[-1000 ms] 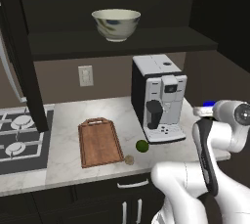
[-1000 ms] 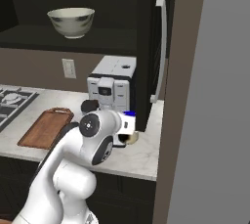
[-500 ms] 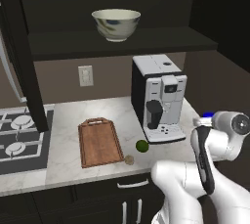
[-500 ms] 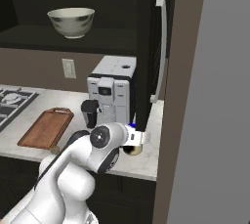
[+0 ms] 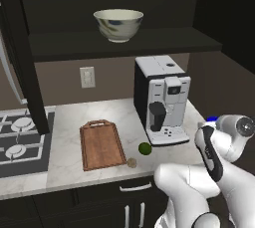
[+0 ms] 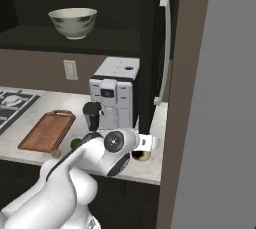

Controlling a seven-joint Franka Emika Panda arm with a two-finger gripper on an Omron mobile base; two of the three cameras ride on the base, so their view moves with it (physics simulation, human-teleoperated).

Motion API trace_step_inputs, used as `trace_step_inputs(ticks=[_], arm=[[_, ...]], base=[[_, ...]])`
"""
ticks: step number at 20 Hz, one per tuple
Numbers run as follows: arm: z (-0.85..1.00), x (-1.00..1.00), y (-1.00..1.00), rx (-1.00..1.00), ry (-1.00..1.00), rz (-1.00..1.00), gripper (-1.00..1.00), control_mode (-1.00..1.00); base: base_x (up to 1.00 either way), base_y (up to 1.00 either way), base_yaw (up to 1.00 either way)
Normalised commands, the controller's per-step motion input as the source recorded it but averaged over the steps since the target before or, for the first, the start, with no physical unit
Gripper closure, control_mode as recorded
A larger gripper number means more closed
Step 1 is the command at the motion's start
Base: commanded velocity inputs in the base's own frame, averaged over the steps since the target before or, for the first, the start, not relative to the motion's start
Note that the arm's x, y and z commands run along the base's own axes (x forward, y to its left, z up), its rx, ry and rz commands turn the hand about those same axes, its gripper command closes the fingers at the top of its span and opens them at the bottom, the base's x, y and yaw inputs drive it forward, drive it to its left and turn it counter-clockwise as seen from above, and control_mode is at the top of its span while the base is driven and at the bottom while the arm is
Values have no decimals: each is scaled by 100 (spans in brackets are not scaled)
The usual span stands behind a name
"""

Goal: Open the cabinet. Place the bowl and condiment on the counter. Then place the lime and garlic on the cutting board.

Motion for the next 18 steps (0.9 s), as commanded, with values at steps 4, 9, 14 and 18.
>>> trace_step_inputs(ticks=[4,9,14,18], arm=[[-49,28,0,0,0,0,100,-100],[-48,17,0,0,0,0,100,-100],[-37,19,0,0,0,0,100,-100],[-26,22,0,0,0,0,100,-100]], base=[[0,0,0],[0,0,0],[0,0,0],[0,0,0]])
